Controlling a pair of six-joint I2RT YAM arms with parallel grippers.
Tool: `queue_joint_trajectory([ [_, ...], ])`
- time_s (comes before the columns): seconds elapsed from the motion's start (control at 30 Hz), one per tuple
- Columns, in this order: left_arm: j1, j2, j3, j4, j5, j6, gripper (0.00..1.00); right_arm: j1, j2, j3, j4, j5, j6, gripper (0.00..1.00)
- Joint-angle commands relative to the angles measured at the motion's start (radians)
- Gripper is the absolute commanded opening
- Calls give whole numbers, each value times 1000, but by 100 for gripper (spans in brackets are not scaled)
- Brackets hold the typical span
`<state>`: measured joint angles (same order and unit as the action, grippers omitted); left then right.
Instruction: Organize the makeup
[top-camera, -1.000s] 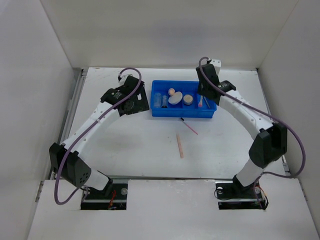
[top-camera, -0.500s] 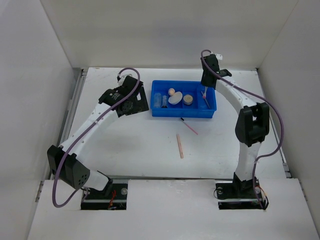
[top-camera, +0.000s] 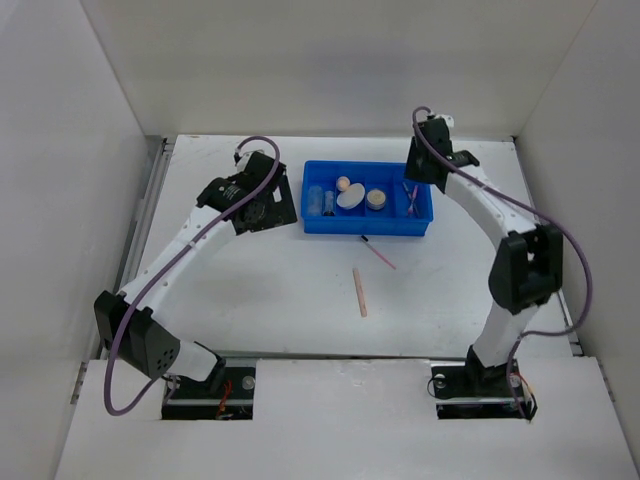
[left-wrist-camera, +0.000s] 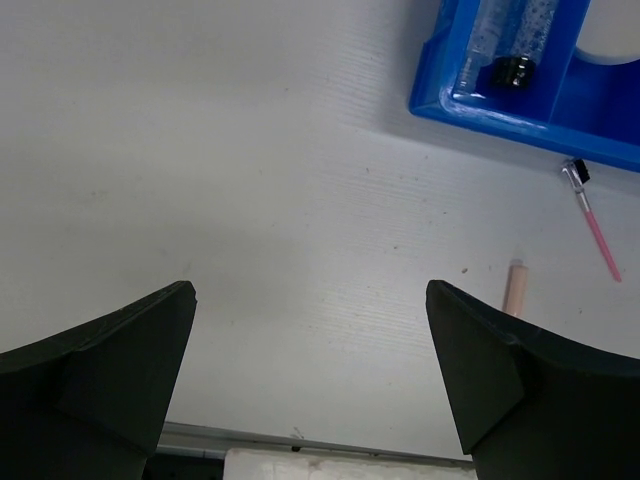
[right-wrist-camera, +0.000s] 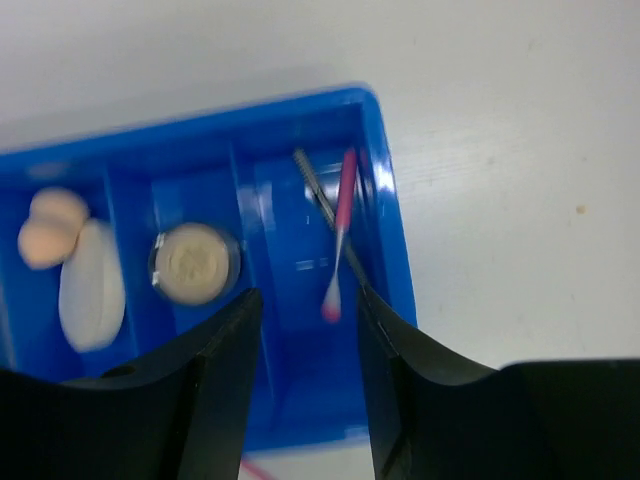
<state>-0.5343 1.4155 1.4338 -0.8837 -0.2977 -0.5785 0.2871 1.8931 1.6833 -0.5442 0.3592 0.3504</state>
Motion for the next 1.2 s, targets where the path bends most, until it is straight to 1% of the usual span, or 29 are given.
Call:
queue_joint_trajectory([
  [0.0,17,-27,48,-29,-40,5,100,84,-224,-191,90,-74,4,48],
  [0.03,17,-27,57,-29,-40,5,100,110,-288,-242,90,-74,27,48],
  [0.07,26,-36,57,-29,-53,5,100,138,-313,-290,99,-74,39,48],
  [0.1,27,-36,57,-29,-67,5,100,199,-333,-334,99,-83,56,48],
  [0.13,27,-36,57,-29,-67,-6,100,228,-351,-418,99,-83,79,48],
  [0.17,36,-36,57,-29,-81,-20,100,260,-380,-457,99,-95,119,50],
  [0.2,36,-46,45,-29,-81,-20,100,294,-393,-493,99,-95,140,50],
  [0.23,36,-46,33,-29,-81,-30,100,354,-402,-549,108,-104,163,54],
  [0.3,36,-46,19,-18,-81,-30,100,409,-411,-589,109,-120,223,57],
  [0.33,36,-46,4,-18,-81,-30,100,452,-411,-618,121,-129,240,65],
  [0.37,36,-46,4,-9,-81,-30,100,469,-411,-634,121,-146,255,69],
  [0.47,36,-46,-45,11,-115,-40,100,527,-385,-669,179,-183,289,72],
  [0.57,54,-17,-82,31,-159,-29,100,579,-297,-679,190,-172,329,72],
  [0.67,54,16,-91,9,-168,-29,100,612,-238,-669,190,-145,340,69],
  [0.7,63,26,-92,9,-169,-29,100,624,-220,-669,190,-134,340,64],
  [0.73,63,36,-92,-1,-169,-29,100,624,-189,-669,190,-118,340,62],
  [0.8,63,48,-104,-1,-169,-29,100,624,-178,-669,190,-93,360,56],
  [0.93,63,57,-113,-1,-159,-29,100,633,-167,-691,190,-65,371,55],
  [0.97,63,57,-113,-1,-159,-29,100,633,-167,-691,190,-65,371,53],
  [1.0,63,57,-113,-1,-150,-29,100,633,-167,-691,190,-65,371,50],
  [1.07,63,57,-113,-1,-150,-29,100,633,-158,-691,190,-65,371,39],
  [1.13,63,57,-113,-1,-150,-29,100,652,-158,-691,168,-40,371,32],
  [1.17,63,57,-113,-1,-150,-29,100,652,-158,-691,159,-29,371,26],
])
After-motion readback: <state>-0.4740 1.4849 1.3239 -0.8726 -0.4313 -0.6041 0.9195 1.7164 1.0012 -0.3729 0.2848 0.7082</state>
